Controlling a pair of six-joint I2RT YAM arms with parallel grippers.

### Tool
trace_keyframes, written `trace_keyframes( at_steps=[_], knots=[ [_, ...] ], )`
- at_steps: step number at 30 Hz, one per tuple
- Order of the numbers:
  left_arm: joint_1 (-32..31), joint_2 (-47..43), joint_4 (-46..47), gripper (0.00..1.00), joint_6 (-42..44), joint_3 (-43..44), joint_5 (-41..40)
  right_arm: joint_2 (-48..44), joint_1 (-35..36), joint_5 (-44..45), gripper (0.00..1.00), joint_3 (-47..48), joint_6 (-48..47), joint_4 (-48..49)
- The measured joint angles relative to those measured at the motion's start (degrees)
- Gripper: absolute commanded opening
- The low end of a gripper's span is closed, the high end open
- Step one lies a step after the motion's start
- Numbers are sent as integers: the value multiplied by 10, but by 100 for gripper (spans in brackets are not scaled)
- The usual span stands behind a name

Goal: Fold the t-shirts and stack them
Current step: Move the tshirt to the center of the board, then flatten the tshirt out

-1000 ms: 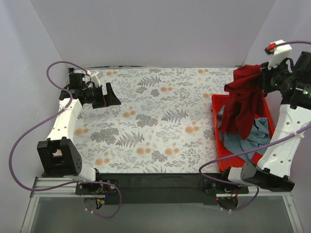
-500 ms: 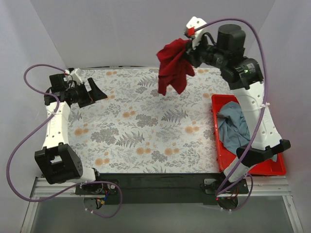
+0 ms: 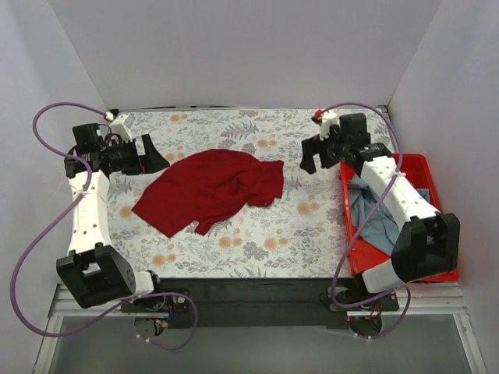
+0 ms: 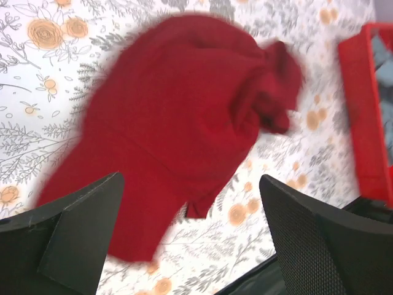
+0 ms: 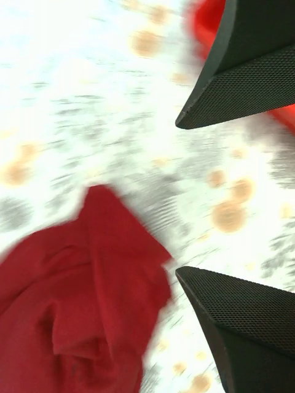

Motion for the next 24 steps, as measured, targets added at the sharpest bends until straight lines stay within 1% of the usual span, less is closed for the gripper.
trace_keyframes(
  at_steps=[1,3,5,7,8,9,12,15,18,24],
  knots=[
    [0,-3,-8,92,23,-5,2,8,-26,-10,96,-21,0,-21],
    [-2,-9,-27,88,75,-19,3,24,-67,-33,96,-46,-7,-67],
    [-13,-11,-47,83,123,-35,-3,26,-67,-56,92,-55,-19,-100],
    [-40,-11,-63,77,168,-61,-21,26,-38,-70,84,-55,-35,-113],
    [-58,-11,-70,76,190,-77,-36,28,-16,-71,81,-55,-41,-115],
    [-76,-11,-77,73,210,-96,-50,31,3,-72,75,-54,-47,-118],
    [-122,-12,-92,69,255,-151,-96,61,70,-63,65,-47,-63,-125],
    [-135,-11,-101,67,285,-203,-148,114,122,-37,63,-35,-76,-125],
    [-135,-11,-100,67,301,-226,-188,171,154,3,63,-26,-85,-121],
    [-135,-7,-80,67,311,-246,-235,227,179,78,61,-8,-103,-114]
  ],
)
